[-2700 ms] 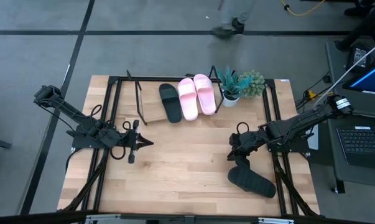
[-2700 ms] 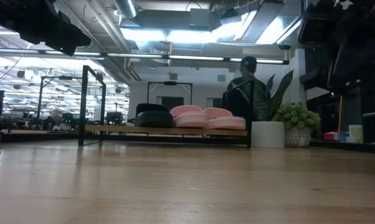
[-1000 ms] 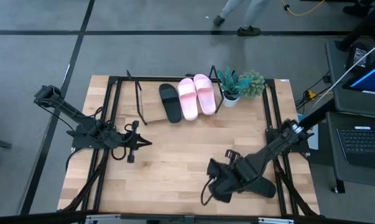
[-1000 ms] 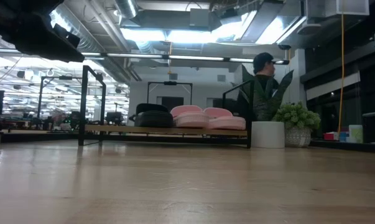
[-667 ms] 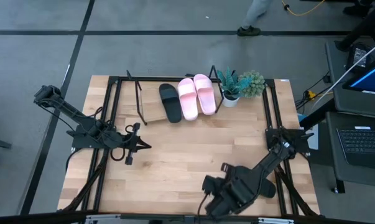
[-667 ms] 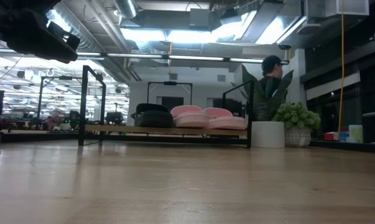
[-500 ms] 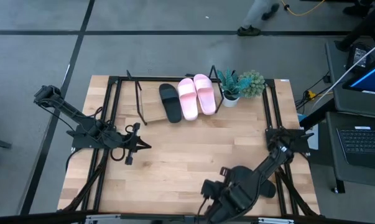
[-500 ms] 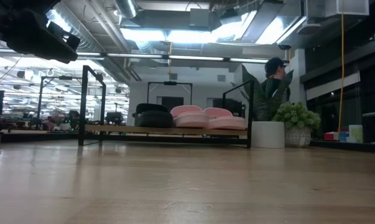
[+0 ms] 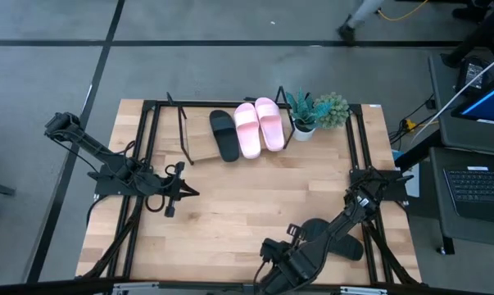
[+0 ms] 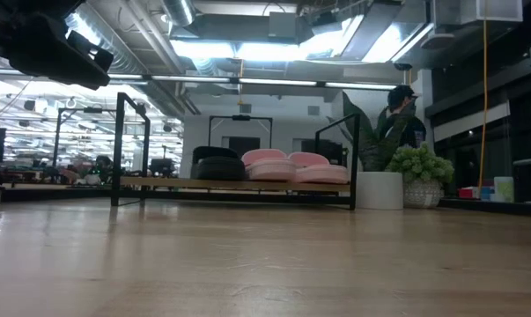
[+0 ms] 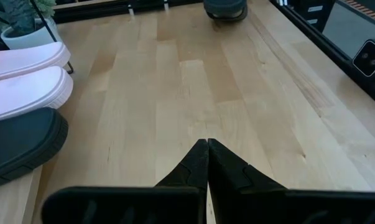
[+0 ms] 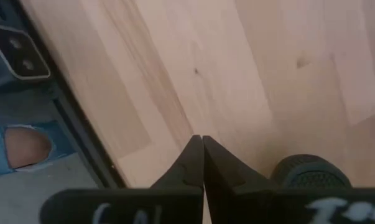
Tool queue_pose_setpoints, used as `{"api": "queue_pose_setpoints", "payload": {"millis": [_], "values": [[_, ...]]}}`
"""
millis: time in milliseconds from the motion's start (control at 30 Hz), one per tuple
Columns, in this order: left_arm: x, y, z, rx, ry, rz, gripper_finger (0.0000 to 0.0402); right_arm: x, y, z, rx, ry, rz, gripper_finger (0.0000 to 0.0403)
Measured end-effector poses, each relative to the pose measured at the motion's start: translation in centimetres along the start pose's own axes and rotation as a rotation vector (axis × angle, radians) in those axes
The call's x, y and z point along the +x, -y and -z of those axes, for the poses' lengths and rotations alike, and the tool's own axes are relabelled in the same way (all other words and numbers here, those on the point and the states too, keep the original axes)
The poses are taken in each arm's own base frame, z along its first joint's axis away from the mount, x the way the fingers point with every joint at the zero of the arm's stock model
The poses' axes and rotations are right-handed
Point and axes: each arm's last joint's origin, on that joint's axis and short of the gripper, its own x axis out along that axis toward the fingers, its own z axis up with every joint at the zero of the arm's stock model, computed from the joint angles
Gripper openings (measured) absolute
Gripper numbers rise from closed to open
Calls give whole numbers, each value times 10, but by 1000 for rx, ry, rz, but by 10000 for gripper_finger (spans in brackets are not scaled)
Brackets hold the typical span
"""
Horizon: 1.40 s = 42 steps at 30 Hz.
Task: Pick and place slides into the shelf
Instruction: Put the black slide on the shelf
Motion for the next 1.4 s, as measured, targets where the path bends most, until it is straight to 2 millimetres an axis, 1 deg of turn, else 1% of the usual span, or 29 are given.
{"api": "queue_pose_setpoints", "payload": {"millis": [133, 267, 433, 533, 700, 800, 900, 1200, 1300, 1400], "values": [[0, 0, 0, -1, 0, 0, 0, 0, 0, -1, 6, -3, -1, 0], [0, 0, 0, 0, -1, -1, 0, 0, 0, -1, 48, -5, -2, 1], [0, 0, 0, 0, -1, -1, 0, 1, 1, -1, 92, -21, -7, 11], [0, 0, 0, 0, -2, -1, 0, 8, 2, 0, 115, -46, 15, 11], [0, 0, 0, 0, -2, -1, 0, 31, 4, 8, 123, -171, 69, 19], [0, 0, 0, -2, -2, -1, 0, 42, 6, 12, 126, -218, 103, 36], [0, 0, 0, -6, -2, -1, 0, 46, 6, 14, 130, -241, 114, 62], [0, 0, 0, -8, -2, -1, 0, 42, 5, 13, 161, -238, 98, 156], [0, 0, 0, -8, -2, -1, 0, 42, 5, 13, 162, -251, 93, 179], [0, 0, 0, -9, -2, -1, 0, 42, 5, 13, 167, -255, 90, 192]]}}
